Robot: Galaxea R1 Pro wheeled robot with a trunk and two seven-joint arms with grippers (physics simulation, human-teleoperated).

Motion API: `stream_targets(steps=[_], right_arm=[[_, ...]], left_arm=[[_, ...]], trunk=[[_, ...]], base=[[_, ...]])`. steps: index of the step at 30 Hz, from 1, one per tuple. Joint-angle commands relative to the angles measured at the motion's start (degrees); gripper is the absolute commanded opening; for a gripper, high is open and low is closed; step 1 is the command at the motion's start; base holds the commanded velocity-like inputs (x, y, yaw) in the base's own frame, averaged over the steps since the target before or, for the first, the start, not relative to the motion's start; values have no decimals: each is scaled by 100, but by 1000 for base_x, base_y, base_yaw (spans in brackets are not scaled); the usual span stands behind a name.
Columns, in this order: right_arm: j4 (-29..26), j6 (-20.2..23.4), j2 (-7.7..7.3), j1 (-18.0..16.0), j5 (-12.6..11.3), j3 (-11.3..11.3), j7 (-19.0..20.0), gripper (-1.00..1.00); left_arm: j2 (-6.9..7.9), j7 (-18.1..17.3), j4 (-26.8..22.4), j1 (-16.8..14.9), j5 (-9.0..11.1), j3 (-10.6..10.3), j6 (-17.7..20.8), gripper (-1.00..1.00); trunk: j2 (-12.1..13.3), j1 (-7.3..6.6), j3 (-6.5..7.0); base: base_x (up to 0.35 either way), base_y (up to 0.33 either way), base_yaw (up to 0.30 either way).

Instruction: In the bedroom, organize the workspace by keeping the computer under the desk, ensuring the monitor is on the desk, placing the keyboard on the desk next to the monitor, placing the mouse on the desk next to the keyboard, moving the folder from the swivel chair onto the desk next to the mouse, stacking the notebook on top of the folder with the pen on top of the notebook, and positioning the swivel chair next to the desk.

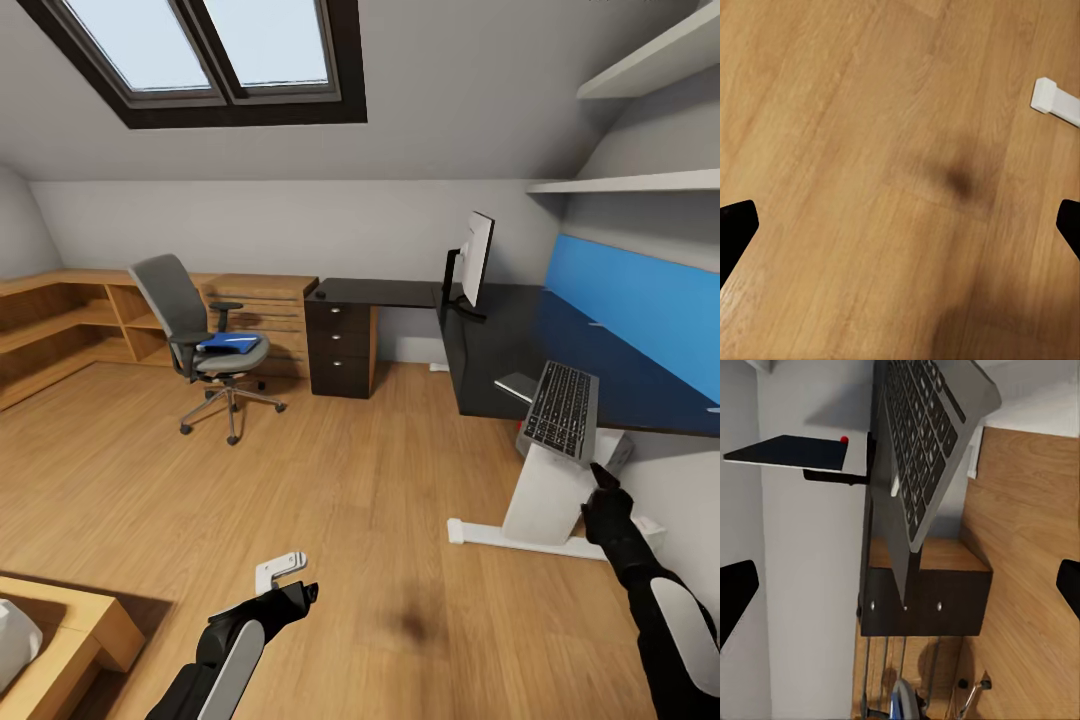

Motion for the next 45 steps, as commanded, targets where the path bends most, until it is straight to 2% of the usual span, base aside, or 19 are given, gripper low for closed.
stream_targets(steps=[1,15,22,30,45], right_arm=[[-7,28,1,-3,-49,-36,-25,100],[3,23,-25,-3,-43,-243,-163,100],[174,21,-25,-3,-48,-361,-458,100],[240,21,-19,-3,-62,-377,-533,100],[248,21,-17,-3,-67,-353,-544,100]], left_arm=[[1,55,-7,-4,60,-6,10,100],[1,55,-5,-4,60,-12,10,100],[1,54,-6,-4,55,-37,10,100],[-5,82,-19,-4,52,-43,10,100],[-8,90,-17,-4,51,-48,10,100]], trunk=[[-3,-1,-6],[-3,-1,-6],[-3,-1,-6],[-3,-1,-6],[-564,307,-257]], base=[[0,0,0],[0,0,0],[0,0,0],[0,0,0],[0,0,0]])
